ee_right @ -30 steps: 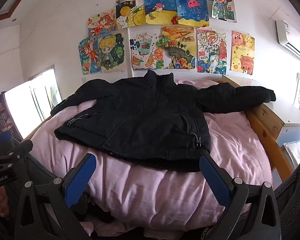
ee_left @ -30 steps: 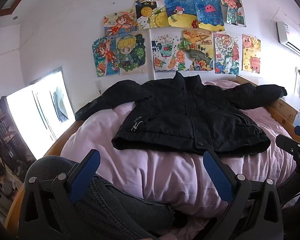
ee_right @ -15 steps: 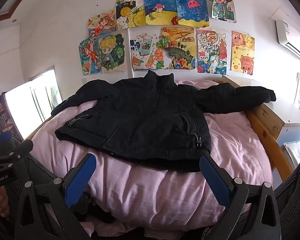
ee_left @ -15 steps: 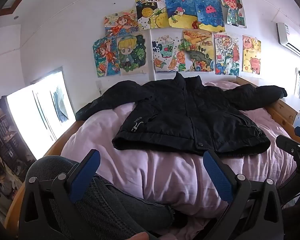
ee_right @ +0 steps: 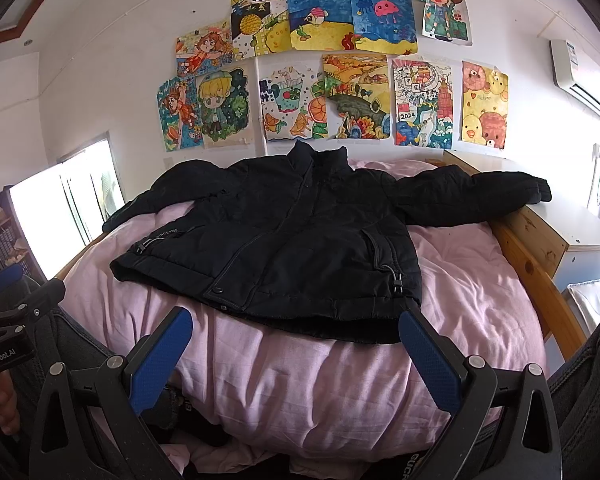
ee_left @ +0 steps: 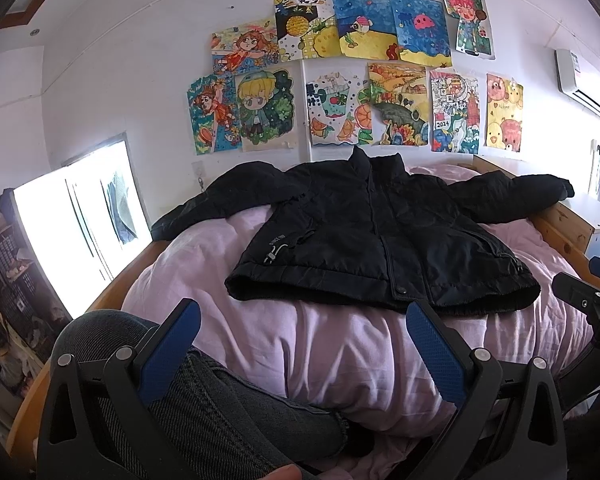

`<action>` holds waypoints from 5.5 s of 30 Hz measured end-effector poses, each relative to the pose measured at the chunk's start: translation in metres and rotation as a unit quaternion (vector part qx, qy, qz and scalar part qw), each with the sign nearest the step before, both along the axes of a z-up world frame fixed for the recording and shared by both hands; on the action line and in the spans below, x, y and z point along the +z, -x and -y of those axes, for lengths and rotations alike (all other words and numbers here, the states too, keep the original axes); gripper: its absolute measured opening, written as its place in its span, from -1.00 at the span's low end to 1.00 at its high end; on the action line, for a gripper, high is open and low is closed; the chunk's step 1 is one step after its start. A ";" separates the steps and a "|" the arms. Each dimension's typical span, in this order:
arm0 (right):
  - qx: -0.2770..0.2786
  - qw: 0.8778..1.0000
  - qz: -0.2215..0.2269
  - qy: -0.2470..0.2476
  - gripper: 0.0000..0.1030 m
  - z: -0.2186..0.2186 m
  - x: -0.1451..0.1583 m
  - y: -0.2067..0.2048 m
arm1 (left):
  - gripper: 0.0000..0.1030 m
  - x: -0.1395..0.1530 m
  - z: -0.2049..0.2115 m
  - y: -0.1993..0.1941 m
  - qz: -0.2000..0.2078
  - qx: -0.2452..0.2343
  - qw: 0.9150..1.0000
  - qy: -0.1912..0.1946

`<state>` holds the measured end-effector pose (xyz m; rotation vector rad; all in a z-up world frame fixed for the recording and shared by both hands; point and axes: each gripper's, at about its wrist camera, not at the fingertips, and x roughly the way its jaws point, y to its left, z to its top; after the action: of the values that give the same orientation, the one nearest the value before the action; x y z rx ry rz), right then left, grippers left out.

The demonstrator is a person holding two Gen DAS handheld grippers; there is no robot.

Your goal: Fold large clothes

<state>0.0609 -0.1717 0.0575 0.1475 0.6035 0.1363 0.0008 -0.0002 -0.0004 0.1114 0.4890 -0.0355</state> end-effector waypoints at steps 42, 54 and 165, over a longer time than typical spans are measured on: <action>-0.001 1.000 -0.003 -0.005 1.00 -0.003 -0.001 0.000 | 0.96 0.001 -0.001 -0.001 0.002 0.000 1.000 0.004; 0.000 1.000 -0.004 -0.005 1.00 -0.004 -0.001 0.000 | 0.96 0.001 -0.002 -0.001 0.002 0.000 1.000 0.004; 0.118 0.938 0.183 0.270 -0.76 0.010 -0.042 -0.418 | 0.96 0.036 -0.021 -0.600 -0.160 -0.264 0.862 0.401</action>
<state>0.4794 -0.1821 0.0156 -0.4792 0.2663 0.2192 0.6010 0.0211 0.0359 -0.5959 0.7304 -0.8047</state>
